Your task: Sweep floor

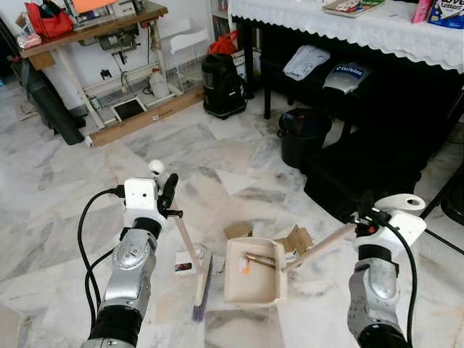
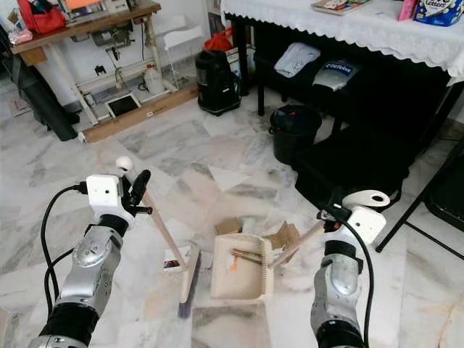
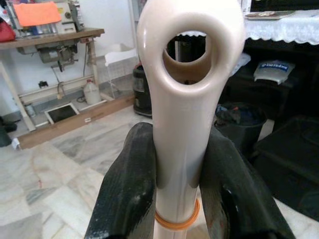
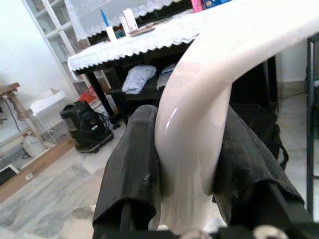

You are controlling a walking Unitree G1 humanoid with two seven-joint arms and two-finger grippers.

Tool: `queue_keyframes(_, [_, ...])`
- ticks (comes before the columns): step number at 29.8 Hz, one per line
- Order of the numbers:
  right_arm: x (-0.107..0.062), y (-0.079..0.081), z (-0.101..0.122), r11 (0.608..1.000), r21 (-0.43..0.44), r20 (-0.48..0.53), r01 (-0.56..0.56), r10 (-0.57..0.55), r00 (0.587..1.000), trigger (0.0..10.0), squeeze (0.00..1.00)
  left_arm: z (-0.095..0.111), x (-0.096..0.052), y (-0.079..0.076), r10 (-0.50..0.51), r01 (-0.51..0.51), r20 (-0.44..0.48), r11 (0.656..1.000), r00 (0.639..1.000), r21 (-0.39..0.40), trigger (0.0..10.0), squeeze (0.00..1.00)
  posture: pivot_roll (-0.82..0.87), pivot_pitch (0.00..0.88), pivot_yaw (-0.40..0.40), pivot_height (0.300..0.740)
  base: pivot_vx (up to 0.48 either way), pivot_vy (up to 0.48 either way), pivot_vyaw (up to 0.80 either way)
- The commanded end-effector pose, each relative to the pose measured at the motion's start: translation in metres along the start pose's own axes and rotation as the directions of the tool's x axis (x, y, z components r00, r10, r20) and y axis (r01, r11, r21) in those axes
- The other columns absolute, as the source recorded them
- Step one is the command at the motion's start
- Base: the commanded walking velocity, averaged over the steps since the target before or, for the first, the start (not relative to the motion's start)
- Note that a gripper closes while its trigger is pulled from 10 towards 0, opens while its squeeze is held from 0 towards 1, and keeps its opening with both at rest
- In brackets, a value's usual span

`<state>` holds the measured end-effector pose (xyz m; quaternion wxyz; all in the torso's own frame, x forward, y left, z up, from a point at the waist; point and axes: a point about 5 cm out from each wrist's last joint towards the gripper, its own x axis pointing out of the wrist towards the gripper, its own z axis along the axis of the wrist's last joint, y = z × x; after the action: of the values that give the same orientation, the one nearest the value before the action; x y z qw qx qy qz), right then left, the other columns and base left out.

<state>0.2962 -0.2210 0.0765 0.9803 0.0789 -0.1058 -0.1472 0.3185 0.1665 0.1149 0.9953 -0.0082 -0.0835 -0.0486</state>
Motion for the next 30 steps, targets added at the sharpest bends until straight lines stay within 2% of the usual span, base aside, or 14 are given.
queue_keyframes(1, [0.011, 0.013, 0.02, 0.999, 0.005, 0.103, -0.036, 0.035, 0.994, 10.0, 0.0, 0.004, 0.0, 0.005, 0.002, -0.003, 0.029, 0.999, 1.0, 0.038, 10.0, 0.0, -0.09, 0.0, 0.126, 0.74, 0.0, 0.0, 0.0])
queue_keyframes(7, [0.016, 0.014, 0.026, 0.999, -0.01, 0.128, -0.046, 0.047, 0.991, 10.0, 0.0, 0.005, 0.003, 0.002, -0.006, 0.004, 0.038, 0.999, 0.999, 0.036, 10.0, 0.0, -0.09, 0.0, 0.123, 0.74, 0.0, 0.0, 0.0])
queue_keyframes(10, [0.019, 0.019, 0.034, 0.996, -0.052, 0.164, -0.074, 0.081, 0.983, 10.0, 0.0, 0.006, 0.006, 0.001, -0.007, 0.005, 0.049, 0.999, 0.999, 0.034, 10.0, 0.0, -0.09, 0.0, 0.121, 0.74, 0.0, 0.0, 0.0])
queue_keyframes(15, [0.024, 0.023, 0.049, 0.996, -0.047, 0.22, -0.082, 0.09, 0.971, 10.0, 0.0, 0.007, 0.004, 0.002, 0.002, -0.005, 0.065, 0.999, 0.998, 0.036, 10.0, 0.0, -0.09, 0.0, 0.102, 0.74, 0.0, 0.0, 0.0])
queue_keyframes(20, [0.022, 0.025, 0.052, 0.993, -0.072, 0.225, -0.098, 0.112, 0.968, 10.0, 0.0, 0.005, 0.001, 0.001, 0.02, -0.022, 0.07, 0.999, 0.997, 0.029, 10.0, 0.0, -0.09, 0.0, 0.083, 0.74, 0.0, 0.0, 0.0])
queue_keyframes(24, [0.02, 0.019, 0.052, 0.991, -0.094, 0.216, -0.097, 0.115, 0.97, 10.0, 0.0, 0.003, 0.001, -0.003, 0.027, -0.028, 0.079, 0.999, 0.997, 0.019, 10.0, 0.0, -0.09, 0.0, 0.063, 0.74, 0.0, 0.0, 0.0])
queue_keyframes(30, [0.019, 0.016, 0.054, 0.99, -0.111, 0.21, -0.093, 0.114, 0.971, 10.0, 0.0, 0.004, 0.002, 0.0, 0.033, -0.034, 0.084, 0.999, 0.996, 0.019, 10.0, 0.0, -0.1, 0.0, 0.064, 0.74, 0.0, 0.0, 0.0])
